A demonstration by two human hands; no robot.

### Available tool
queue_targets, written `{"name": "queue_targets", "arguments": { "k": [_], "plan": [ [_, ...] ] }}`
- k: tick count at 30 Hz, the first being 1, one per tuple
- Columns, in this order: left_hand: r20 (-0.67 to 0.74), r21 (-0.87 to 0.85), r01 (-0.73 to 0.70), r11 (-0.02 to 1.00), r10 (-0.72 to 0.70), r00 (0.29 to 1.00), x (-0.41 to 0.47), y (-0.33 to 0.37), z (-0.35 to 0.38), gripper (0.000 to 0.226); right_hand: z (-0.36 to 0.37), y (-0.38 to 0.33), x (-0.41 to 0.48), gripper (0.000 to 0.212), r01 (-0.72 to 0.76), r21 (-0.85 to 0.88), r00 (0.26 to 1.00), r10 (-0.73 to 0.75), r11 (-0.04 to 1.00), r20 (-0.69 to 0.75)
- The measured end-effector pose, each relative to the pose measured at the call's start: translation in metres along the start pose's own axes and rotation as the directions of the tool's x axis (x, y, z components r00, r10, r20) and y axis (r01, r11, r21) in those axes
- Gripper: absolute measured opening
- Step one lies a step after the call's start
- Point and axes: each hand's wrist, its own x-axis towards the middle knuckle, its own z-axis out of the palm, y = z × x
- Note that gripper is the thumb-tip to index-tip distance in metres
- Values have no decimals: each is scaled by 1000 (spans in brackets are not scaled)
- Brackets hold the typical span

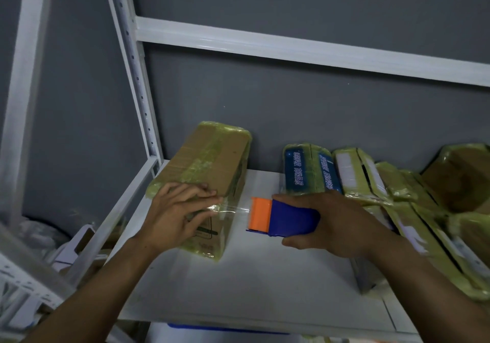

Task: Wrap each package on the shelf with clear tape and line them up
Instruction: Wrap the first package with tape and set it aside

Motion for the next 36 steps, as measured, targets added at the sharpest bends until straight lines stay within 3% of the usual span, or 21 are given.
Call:
{"name": "queue_targets", "arguments": {
  "k": [6,14,17,21,36],
  "plan": [
    [-5,-41,49,998,-49,999,3,0,-6,35,5,24,-5,86,-47,-48,999,46,998,-28],
    [-235,-15,218,976,-215,948,8,29,22,48,36,30,15,83,-64,-67,998,63,996,-15],
    [-226,14,310,951,-299,927,7,37,32,41,48,28,28,86,-101,-63,995,101,993,2],
    [-200,21,332,943,-321,926,4,34,36,24,61,21,43,81,-85,-10,996,85,996,8],
    [-185,62,336,940,-320,929,2,33,43,24,91,-2,84,58,-49,-72,997,44,996,-66]
  ]
}}
